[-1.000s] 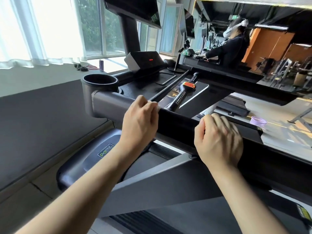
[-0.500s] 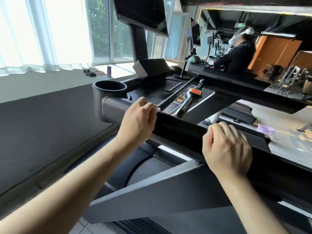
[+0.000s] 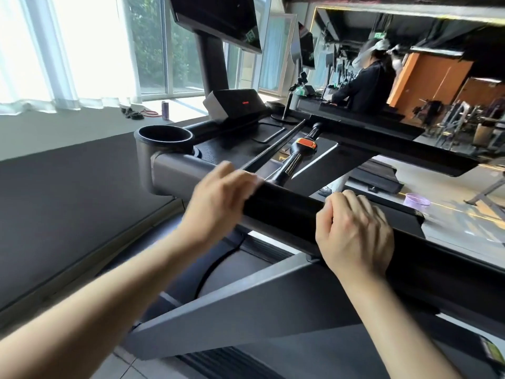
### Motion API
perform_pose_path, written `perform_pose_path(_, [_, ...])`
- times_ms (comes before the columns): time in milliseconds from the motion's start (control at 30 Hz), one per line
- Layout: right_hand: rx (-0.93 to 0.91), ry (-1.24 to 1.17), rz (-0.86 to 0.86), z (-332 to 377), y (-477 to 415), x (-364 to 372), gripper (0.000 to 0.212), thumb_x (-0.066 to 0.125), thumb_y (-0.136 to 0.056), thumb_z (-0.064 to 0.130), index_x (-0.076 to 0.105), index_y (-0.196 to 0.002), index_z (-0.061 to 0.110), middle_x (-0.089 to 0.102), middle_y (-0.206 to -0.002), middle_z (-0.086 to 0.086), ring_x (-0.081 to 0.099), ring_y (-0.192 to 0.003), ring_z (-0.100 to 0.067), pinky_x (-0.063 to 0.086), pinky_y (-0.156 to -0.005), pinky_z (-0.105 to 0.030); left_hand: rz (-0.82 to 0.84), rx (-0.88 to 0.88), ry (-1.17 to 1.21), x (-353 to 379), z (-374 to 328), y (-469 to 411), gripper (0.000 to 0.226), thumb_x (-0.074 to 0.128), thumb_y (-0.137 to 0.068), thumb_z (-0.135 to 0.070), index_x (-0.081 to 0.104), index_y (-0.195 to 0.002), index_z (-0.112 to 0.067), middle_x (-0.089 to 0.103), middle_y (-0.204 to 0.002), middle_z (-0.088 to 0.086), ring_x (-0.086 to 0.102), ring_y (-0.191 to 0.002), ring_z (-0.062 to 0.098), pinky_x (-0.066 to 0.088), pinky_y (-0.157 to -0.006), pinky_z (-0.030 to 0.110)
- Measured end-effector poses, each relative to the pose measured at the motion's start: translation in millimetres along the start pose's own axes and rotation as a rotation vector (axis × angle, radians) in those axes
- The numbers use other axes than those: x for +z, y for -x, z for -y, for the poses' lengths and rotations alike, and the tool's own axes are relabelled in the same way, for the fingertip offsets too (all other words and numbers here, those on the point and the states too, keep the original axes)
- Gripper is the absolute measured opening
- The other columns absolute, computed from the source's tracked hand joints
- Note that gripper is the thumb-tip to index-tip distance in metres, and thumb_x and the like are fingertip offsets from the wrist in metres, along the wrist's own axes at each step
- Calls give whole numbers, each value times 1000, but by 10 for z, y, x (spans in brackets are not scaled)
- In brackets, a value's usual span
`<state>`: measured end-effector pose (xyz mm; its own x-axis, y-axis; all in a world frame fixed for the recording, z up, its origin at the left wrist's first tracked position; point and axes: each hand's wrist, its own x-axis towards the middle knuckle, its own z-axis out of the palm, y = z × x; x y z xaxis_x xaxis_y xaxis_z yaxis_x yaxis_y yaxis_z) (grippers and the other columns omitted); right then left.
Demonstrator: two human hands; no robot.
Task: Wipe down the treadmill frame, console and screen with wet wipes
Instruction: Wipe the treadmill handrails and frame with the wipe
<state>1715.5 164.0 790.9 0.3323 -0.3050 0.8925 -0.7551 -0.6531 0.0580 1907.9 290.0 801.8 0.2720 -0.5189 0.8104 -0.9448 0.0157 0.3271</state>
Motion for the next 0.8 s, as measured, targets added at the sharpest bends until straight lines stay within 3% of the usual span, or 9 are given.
perform_pose_path(67, [6,12,11,4,-18,12,21,44,-97,17,53,-78,16,58,-77,-6,58,-75,-33,41,-67,-43,-106,-179,-32,-45,193,-53,22,59,-101,-30,77,-98,-18,55,-86,-2,59,-78,25,42,-72,30])
perform_pose_path(133, [1,27,20,7,-21,17,19,46,-96,17,52,-78,16,58,-77,-6,58,-76,-33,41,-68,-43,-141,-242,-65,25,153,-82,20,59,-100,-21,76,-94,-15,57,-86,3,58,-79,28,40,-72,29])
perform_pose_path(267, [1,26,41,-11,-3,12,19,48,-98,18,51,-80,16,57,-79,-7,57,-79,-34,40,-70,-44,-98,-15,-27,356,-419,15,19,55,-97,-11,72,-88,-10,56,-81,9,54,-75,30,46,-70,45])
perform_pose_path(400, [-40,-5,84,-49,27,-10,16,51,-101,22,52,-85,18,58,-84,-5,58,-83,-33,38,-73,-43,4,184,112,491,-784,99,19,54,-101,-11,72,-99,-7,55,-81,8,51,-73,28,44,-68,41])
perform_pose_path(467, [-32,5,85,-49,6,-13,16,47,-100,20,52,-86,17,58,-84,-5,57,-83,-32,40,-74,-43,-14,193,70,425,-572,49,21,54,-103,-15,74,-102,-8,58,-84,8,54,-75,28,46,-72,40])
perform_pose_path(633, [-1,32,66,-18,-10,18,16,46,-96,17,54,-82,15,59,-80,-5,58,-78,-32,42,-71,-43,-225,-170,-64,153,100,-21,19,58,-103,-15,75,-96,-9,59,-84,7,57,-77,27,49,-71,44])
perform_pose_path(700, [5,38,59,-11,-3,23,15,47,-95,17,54,-82,15,59,-79,-5,58,-78,-32,42,-71,-43,-209,-136,-77,225,-27,5,17,57,-102,-11,74,-97,-9,61,-86,7,59,-78,28,50,-71,43])
perform_pose_path(800, [-14,23,82,-28,7,18,16,46,-98,20,53,-84,16,58,-82,-6,57,-81,-33,41,-73,-44,-89,64,28,439,-486,100,16,55,-99,-8,71,-100,-9,64,-91,6,61,-82,27,51,-75,42])
